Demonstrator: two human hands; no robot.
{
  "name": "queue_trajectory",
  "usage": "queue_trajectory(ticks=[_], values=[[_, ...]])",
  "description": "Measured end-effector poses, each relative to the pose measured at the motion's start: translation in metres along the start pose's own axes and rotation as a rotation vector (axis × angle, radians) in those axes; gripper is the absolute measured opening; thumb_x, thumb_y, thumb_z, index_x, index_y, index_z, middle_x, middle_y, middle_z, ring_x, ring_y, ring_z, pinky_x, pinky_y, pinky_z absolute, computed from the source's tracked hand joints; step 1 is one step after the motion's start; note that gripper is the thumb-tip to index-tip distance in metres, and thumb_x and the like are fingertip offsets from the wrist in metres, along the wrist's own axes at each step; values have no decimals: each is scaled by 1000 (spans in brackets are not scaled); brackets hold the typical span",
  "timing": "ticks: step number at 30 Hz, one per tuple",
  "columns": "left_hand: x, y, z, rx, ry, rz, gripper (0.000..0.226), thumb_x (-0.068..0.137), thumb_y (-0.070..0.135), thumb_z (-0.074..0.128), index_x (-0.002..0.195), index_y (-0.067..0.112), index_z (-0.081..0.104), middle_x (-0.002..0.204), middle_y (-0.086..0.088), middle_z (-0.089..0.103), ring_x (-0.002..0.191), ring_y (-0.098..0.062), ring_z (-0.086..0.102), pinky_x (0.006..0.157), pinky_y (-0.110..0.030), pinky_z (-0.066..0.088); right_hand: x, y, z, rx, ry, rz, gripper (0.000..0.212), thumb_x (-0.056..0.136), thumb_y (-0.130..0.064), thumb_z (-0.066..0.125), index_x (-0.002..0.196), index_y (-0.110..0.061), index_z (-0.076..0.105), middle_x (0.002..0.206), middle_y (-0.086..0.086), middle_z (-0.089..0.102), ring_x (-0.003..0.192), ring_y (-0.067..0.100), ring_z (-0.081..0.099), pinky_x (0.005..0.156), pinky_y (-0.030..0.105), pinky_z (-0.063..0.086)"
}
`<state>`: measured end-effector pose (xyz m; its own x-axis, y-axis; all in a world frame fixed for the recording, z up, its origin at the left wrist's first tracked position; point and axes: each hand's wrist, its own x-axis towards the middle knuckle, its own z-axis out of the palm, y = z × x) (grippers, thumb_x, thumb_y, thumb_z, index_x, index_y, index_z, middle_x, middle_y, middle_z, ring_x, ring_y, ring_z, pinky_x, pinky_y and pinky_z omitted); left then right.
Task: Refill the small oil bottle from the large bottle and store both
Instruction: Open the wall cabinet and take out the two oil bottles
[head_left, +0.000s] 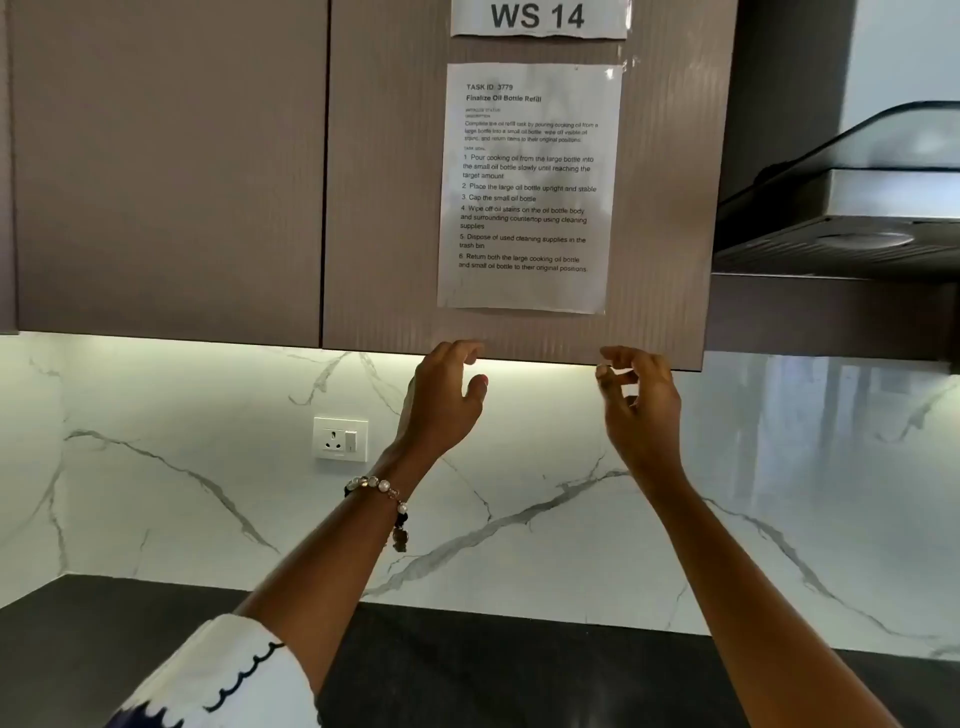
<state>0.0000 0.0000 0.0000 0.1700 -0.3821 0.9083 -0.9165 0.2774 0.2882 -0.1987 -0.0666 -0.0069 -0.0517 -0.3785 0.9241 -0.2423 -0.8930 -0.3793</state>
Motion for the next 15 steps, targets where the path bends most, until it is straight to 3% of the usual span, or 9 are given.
queue_trajectory(ticks=[3, 6, 10, 15], values=[[4, 6, 10, -85, 44, -4, 20, 85, 10, 65, 106, 10, 66, 100, -2, 67, 82, -17, 63, 69, -27, 48, 14, 13, -1, 433, 195, 520, 17, 95, -21, 55, 108, -12, 61, 97, 1, 62, 89, 18, 59, 72, 28, 54], [8, 15, 20, -146, 73, -77, 15, 85, 7, 65, 99, 10, 69, 95, -2, 70, 75, -15, 63, 65, -18, 46, 33, 25, -10, 918, 298, 1028, 26, 93, -18, 57, 117, -9, 55, 107, 10, 60, 88, 22, 60, 81, 29, 55], [13, 25, 30, -198, 80, -176, 12, 87, 7, 64, 96, 11, 71, 93, -1, 72, 76, -15, 63, 62, -7, 42, 48, 38, -13, 1175, 256, 1046, 41, 92, -23, 57, 130, -13, 47, 123, 12, 57, 113, 30, 55, 98, 38, 46], [14, 39, 34, -202, 102, -243, 10, 88, 11, 64, 95, 12, 72, 90, -1, 72, 74, -12, 62, 61, -5, 42, 60, 40, -19, 1340, 259, 1089, 34, 92, -27, 55, 124, -14, 51, 122, 12, 59, 111, 31, 58, 102, 39, 45]])
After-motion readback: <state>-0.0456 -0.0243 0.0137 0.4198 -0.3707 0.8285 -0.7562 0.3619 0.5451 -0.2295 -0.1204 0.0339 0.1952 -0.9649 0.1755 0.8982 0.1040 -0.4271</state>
